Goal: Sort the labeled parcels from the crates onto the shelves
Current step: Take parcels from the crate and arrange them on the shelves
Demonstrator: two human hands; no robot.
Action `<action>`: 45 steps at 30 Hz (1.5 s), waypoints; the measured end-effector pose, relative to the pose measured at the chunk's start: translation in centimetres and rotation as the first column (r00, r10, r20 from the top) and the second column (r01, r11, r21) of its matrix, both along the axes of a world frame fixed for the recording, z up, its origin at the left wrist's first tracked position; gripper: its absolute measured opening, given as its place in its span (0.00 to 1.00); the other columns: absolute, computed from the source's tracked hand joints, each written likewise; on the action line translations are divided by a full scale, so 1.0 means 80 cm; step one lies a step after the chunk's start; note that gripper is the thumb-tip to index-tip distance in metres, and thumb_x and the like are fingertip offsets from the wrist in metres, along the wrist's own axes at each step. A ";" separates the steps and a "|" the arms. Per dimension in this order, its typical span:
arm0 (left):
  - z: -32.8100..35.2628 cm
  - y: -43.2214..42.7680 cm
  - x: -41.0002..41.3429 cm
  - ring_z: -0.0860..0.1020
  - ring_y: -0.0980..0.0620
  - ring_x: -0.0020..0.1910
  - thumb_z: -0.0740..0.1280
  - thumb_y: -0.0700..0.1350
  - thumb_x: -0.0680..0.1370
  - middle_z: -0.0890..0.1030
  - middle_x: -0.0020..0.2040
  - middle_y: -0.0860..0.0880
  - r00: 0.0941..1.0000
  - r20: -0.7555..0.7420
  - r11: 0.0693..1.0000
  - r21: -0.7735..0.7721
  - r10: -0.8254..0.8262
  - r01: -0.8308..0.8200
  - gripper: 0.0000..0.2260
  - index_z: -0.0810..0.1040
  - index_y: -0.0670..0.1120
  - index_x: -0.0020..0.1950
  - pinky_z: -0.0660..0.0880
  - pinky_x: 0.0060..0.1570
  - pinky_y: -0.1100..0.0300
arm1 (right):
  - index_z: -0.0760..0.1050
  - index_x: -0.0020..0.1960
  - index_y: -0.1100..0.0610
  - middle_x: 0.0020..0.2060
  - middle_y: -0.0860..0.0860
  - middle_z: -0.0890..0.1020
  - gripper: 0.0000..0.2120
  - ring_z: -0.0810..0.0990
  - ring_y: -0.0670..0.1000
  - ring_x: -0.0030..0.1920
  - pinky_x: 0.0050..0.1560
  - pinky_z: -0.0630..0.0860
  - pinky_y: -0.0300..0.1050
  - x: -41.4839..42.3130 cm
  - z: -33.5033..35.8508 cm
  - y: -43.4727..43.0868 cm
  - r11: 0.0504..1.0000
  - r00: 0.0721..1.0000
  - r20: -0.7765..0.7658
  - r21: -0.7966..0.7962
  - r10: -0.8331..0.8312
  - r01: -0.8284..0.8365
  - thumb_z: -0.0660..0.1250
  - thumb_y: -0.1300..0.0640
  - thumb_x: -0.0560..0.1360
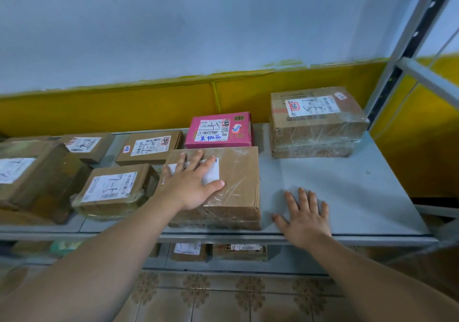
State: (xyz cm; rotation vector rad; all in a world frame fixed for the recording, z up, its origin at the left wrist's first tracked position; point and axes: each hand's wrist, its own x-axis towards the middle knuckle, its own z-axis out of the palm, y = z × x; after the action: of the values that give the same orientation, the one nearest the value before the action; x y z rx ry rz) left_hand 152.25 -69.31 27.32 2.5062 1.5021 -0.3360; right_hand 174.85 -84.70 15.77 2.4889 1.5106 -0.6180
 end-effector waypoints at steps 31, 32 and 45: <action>0.165 -0.048 -0.411 0.65 0.47 0.73 0.65 0.58 0.77 0.63 0.76 0.51 0.964 0.263 0.992 0.102 0.047 -0.077 0.31 0.59 0.54 0.77 0.65 0.70 0.49 | 0.59 0.79 0.54 0.77 0.55 0.64 0.33 0.64 0.58 0.75 0.72 0.65 0.53 -0.409 0.316 0.164 0.827 0.915 0.043 0.411 0.402 -0.383 0.58 0.37 0.80; 0.171 -0.053 -0.445 0.67 0.47 0.71 0.65 0.58 0.77 0.66 0.74 0.51 0.964 0.256 0.990 0.095 0.077 -0.104 0.30 0.60 0.54 0.77 0.67 0.68 0.49 | 0.59 0.79 0.54 0.76 0.55 0.65 0.33 0.64 0.58 0.75 0.72 0.65 0.53 -0.446 0.321 0.174 0.801 0.892 0.046 0.420 0.450 -0.426 0.57 0.37 0.80; 0.163 -0.071 -0.799 0.64 0.51 0.72 0.65 0.59 0.78 0.66 0.74 0.52 0.794 0.169 0.795 0.075 0.584 -0.601 0.28 0.62 0.54 0.76 0.64 0.69 0.55 | 0.62 0.77 0.50 0.74 0.53 0.68 0.31 0.69 0.57 0.71 0.67 0.68 0.53 -0.871 0.325 0.288 0.390 0.473 0.148 0.386 0.868 -0.836 0.57 0.36 0.79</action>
State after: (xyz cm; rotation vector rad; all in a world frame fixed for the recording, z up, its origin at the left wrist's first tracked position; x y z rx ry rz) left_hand 88.36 -75.03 40.37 1.9249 2.1904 0.0413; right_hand 105.13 -61.70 41.73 1.4123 2.8414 -0.1822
